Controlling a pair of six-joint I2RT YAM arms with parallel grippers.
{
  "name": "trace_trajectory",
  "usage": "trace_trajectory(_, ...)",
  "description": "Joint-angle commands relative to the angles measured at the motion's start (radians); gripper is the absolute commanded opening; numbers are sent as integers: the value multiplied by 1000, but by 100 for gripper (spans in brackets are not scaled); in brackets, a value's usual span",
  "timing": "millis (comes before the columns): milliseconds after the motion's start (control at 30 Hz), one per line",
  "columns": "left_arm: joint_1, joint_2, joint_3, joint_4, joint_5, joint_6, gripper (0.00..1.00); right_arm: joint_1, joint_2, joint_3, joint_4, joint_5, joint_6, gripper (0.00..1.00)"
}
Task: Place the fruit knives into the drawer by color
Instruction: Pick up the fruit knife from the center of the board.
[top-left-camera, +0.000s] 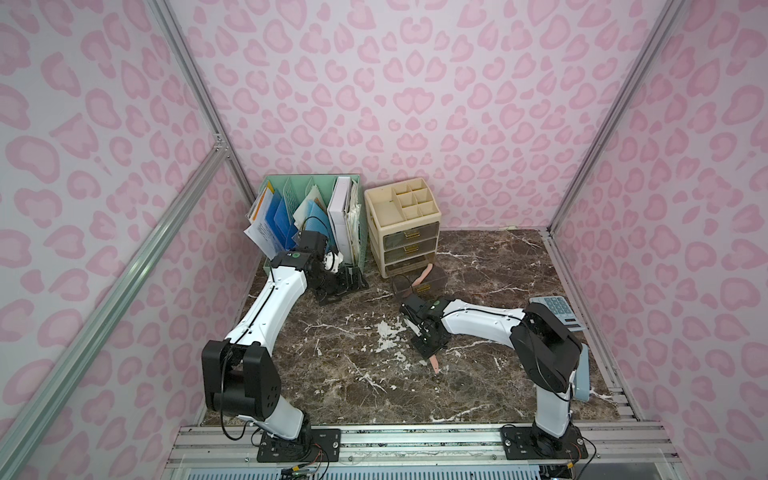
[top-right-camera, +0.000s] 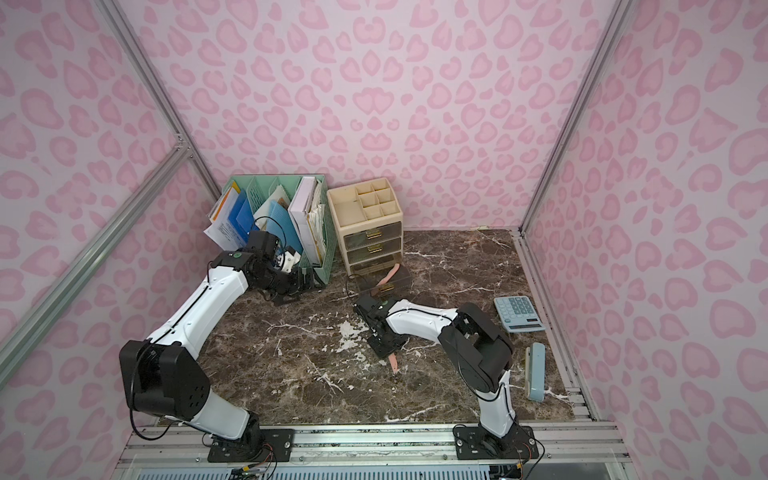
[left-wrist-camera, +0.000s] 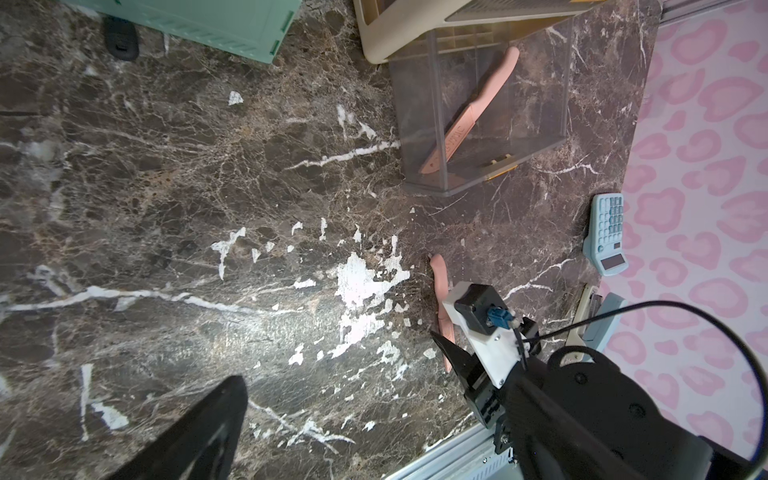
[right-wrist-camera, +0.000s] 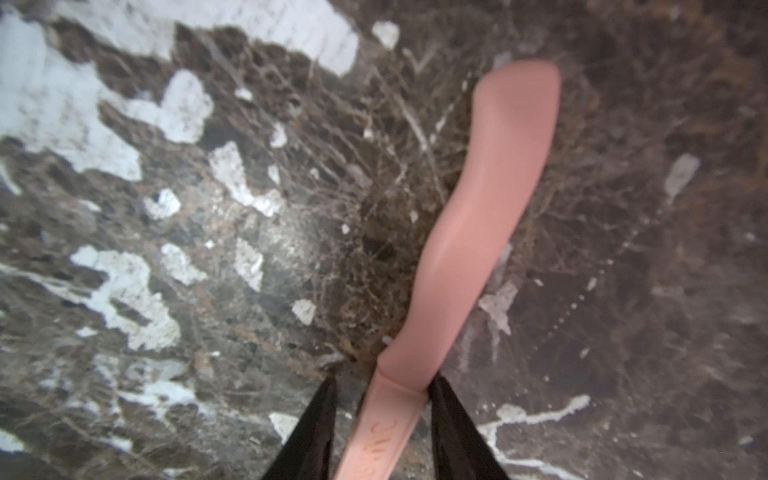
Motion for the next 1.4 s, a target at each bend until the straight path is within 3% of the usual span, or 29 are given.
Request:
trace_trajectory(0,-1,-11,-3,-1,-9,-3,98,-6,20,-13,7,31,11,30)
trace_trajectory(167,0,-18,-10,6,-8,-13,99,-13,14,-19,2,35,10,20)
trace_trajectory(700,-1,-28,-7,19,-11,-35,98,-21,-50,8,-51,67,17,18)
trace_trajectory(1367,-17,26,98,18,-10,-47,99,-45,-110,195,-225,115,41,18)
